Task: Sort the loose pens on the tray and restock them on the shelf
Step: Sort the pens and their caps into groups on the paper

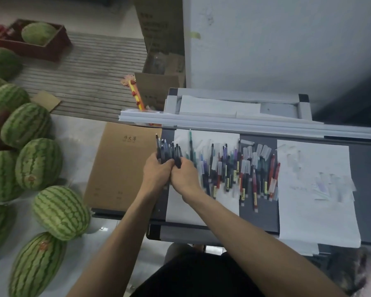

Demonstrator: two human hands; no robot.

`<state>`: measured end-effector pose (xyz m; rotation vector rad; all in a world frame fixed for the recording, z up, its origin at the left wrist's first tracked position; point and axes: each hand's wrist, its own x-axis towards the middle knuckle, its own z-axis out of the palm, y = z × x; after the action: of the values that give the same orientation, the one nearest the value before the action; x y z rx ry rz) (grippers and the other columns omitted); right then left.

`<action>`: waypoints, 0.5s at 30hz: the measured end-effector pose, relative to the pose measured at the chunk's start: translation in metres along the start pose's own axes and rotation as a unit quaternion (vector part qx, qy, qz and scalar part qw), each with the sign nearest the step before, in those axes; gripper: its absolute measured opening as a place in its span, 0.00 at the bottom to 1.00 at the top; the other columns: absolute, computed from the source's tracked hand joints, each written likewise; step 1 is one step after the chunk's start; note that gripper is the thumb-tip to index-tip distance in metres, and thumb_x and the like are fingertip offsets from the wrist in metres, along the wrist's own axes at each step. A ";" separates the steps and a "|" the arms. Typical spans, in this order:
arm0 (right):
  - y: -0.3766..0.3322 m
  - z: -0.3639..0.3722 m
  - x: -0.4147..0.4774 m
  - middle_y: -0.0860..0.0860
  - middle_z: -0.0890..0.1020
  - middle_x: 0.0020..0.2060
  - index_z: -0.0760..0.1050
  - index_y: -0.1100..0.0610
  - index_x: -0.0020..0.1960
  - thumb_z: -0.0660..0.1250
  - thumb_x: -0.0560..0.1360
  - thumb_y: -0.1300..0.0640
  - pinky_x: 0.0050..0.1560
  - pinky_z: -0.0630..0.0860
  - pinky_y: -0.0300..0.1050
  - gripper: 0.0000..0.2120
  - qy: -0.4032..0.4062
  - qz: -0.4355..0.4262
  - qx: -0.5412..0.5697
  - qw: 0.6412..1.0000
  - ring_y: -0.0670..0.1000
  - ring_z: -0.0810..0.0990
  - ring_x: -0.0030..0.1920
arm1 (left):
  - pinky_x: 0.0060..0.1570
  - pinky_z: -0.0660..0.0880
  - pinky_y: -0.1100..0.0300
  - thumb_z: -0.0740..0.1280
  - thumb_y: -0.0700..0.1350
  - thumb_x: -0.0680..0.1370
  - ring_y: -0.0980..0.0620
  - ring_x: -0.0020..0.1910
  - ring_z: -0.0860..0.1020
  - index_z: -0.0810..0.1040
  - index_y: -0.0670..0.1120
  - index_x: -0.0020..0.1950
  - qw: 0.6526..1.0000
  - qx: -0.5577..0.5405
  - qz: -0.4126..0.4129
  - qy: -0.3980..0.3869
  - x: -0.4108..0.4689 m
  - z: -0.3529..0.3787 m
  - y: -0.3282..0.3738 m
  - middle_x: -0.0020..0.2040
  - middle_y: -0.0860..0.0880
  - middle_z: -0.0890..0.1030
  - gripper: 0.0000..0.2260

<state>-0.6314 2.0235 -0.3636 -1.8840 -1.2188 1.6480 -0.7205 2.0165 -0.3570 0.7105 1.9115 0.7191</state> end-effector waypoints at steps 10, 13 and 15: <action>0.003 -0.004 0.000 0.51 0.86 0.53 0.81 0.56 0.62 0.65 0.82 0.57 0.57 0.83 0.51 0.11 0.022 -0.034 -0.037 0.998 0.53 0.84 0.52 | 0.43 0.77 0.69 0.73 0.44 0.78 0.64 0.43 0.82 0.83 0.51 0.59 0.993 0.035 0.067 0.095 -0.013 -0.008 -0.010 0.45 0.58 0.84 0.10; 0.004 -0.009 0.000 0.52 0.86 0.51 0.82 0.58 0.59 0.65 0.82 0.59 0.55 0.81 0.45 0.09 0.038 -0.050 -0.059 0.996 0.52 0.84 0.51 | 0.40 0.76 0.75 0.75 0.41 0.76 0.69 0.39 0.81 0.84 0.50 0.59 0.991 0.053 0.086 0.092 -0.016 -0.010 -0.013 0.42 0.61 0.83 0.12; 0.003 -0.011 -0.002 0.53 0.86 0.51 0.82 0.59 0.58 0.65 0.81 0.60 0.53 0.78 0.41 0.09 0.046 -0.066 -0.079 0.994 0.52 0.84 0.50 | 0.47 0.80 0.67 0.75 0.42 0.75 0.65 0.42 0.83 0.84 0.49 0.59 0.987 0.083 0.100 0.091 -0.016 -0.009 -0.015 0.43 0.59 0.83 0.12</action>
<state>-0.6204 2.0228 -0.3615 -1.9015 -1.4390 1.4176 -0.7252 1.9929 -0.3552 0.9799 2.1051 0.7768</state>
